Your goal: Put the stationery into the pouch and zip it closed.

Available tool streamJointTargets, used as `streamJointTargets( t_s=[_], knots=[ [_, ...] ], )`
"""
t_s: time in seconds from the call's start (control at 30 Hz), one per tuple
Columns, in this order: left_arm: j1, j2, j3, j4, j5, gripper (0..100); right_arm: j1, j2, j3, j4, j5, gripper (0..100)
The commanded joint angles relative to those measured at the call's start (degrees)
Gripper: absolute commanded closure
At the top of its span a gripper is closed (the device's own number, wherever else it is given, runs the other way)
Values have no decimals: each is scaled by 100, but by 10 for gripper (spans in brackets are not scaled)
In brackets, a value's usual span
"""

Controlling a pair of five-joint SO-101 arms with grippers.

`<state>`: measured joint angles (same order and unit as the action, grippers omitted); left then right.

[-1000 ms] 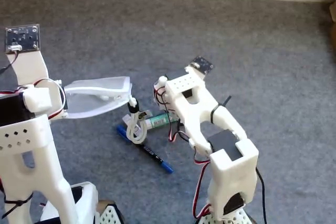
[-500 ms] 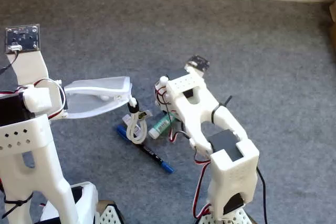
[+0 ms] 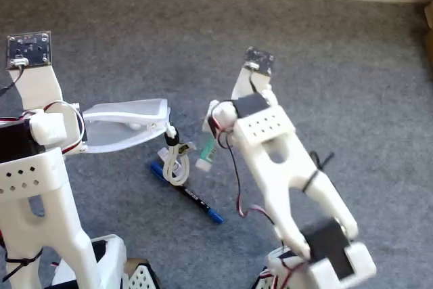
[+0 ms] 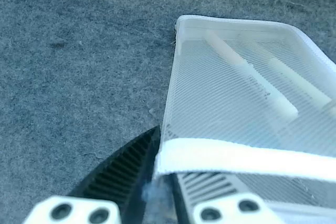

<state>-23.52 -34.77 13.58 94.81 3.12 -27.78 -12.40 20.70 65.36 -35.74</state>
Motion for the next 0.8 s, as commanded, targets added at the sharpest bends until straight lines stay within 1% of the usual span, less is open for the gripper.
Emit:
streamJointTargets(
  t_s=[0.0, 0.43, 0.53, 0.63, 0.77],
  knots=[
    [-84, 13, 4, -53, 70, 994, 48, -1033, 127, -22, 308, 994],
    [-57, 13, -57, -88, 264, 994, 40, -3116, 725, -31, 914, 994],
    [119, 13, -242, -88, 299, 994, 40, -3688, 831, -31, 1090, 994],
    [321, 31, -523, -53, 519, 994, 40, -4277, 945, -31, 1292, 994],
    [549, 66, -884, -44, 554, 994, 31, -4936, 998, -40, 1512, 994]
  ],
)
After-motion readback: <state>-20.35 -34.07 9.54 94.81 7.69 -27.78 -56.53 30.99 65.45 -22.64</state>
